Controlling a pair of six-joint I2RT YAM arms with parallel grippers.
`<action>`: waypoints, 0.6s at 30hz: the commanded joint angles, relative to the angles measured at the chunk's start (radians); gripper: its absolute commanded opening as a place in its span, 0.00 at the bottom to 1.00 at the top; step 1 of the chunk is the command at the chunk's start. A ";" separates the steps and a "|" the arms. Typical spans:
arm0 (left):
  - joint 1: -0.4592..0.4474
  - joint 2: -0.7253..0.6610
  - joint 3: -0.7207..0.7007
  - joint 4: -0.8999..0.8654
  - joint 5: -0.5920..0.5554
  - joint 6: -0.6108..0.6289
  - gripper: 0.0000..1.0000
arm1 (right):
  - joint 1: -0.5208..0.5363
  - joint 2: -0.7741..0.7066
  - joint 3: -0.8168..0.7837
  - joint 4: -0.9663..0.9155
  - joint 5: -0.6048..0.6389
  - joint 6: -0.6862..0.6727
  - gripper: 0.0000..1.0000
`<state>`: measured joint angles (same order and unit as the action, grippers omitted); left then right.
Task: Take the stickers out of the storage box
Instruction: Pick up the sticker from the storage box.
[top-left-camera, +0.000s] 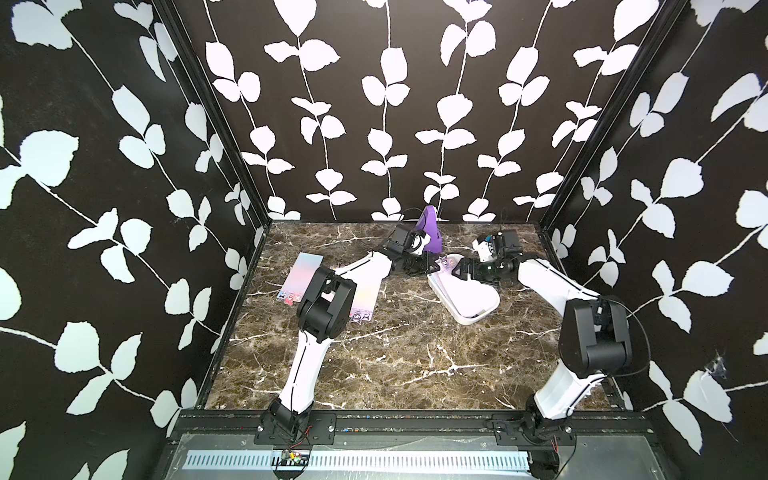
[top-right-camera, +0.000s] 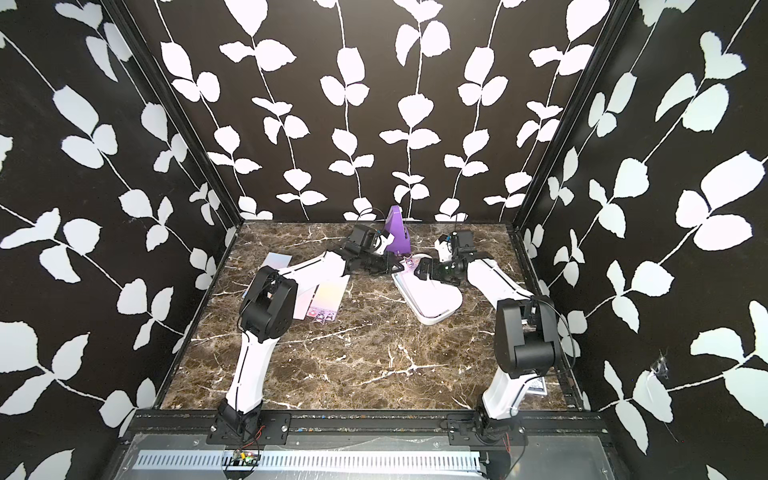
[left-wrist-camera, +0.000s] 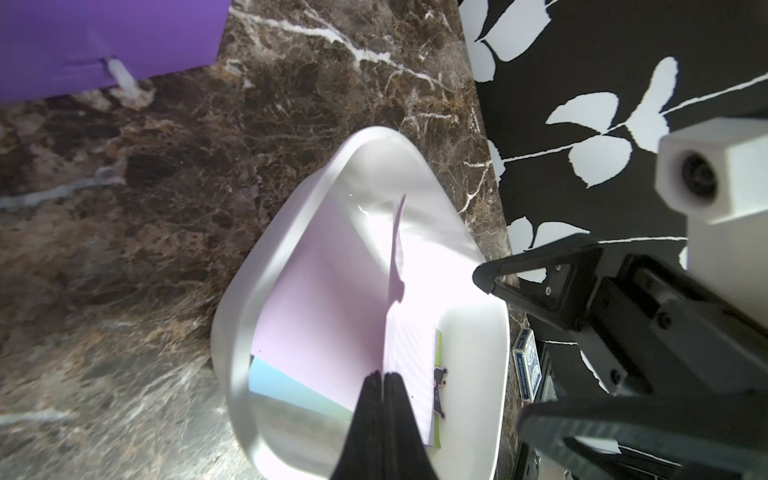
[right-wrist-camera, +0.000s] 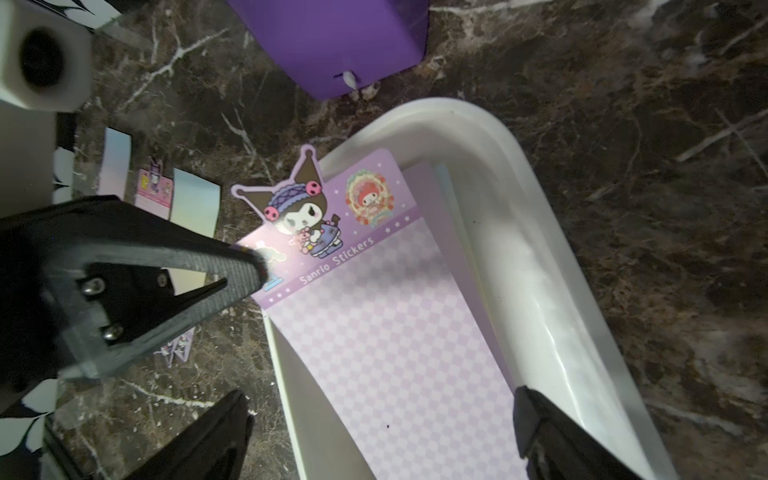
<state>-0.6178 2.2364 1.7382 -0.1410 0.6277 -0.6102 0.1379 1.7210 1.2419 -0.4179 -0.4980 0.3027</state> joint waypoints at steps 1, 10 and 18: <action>0.011 -0.099 -0.035 0.077 0.056 -0.002 0.00 | -0.037 -0.026 -0.065 0.063 -0.113 0.047 0.99; 0.073 -0.140 -0.152 0.300 0.232 -0.099 0.00 | -0.060 -0.082 -0.067 0.050 -0.236 -0.014 0.99; 0.118 -0.213 -0.237 0.364 0.307 -0.102 0.00 | -0.068 -0.111 -0.077 0.055 -0.268 -0.075 0.99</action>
<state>-0.5079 2.1208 1.5379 0.1482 0.8803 -0.7044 0.0761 1.6230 1.1820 -0.3744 -0.7364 0.2764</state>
